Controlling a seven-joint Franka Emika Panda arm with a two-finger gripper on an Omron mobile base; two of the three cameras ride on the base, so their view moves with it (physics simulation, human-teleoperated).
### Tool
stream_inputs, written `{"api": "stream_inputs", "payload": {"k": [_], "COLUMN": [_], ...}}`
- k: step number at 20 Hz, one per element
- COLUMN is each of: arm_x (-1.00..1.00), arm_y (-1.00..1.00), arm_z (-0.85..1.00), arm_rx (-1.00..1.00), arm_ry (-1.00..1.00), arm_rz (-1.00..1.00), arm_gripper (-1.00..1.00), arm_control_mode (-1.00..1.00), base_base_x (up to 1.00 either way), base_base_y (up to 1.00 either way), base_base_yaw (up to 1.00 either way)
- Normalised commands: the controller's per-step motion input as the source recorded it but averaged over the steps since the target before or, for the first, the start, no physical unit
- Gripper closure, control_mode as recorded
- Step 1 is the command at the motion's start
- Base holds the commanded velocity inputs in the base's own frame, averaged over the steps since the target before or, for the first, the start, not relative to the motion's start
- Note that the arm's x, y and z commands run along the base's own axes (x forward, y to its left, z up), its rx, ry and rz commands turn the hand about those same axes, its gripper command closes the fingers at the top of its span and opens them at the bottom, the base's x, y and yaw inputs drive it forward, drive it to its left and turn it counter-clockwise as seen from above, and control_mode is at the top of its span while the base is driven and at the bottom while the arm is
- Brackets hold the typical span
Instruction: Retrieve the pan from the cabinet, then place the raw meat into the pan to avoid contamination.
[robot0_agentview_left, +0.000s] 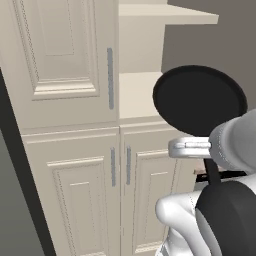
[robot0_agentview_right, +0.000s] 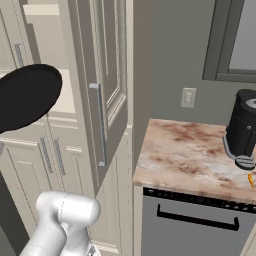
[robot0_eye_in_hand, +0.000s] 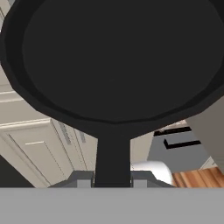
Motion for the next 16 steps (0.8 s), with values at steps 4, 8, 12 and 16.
{"api": "stream_inputs", "payload": {"k": [4,8,12,16], "arm_x": [0.00,0.00,0.00,0.00], "arm_y": [0.00,0.00,0.00,0.00], "arm_z": [0.00,0.00,0.00,0.00], "arm_rx": [0.00,0.00,0.00,0.00], "arm_ry": [0.00,0.00,0.00,0.00], "arm_rz": [0.00,0.00,0.00,0.00], "arm_gripper": [1.00,1.00,1.00,1.00], "arm_control_mode": [1.00,1.00,1.00,1.00], "base_base_x": [0.00,0.00,0.00,0.00], "base_base_y": [0.00,0.00,0.00,0.00], "base_base_yaw": [0.00,0.00,0.00,0.00]}}
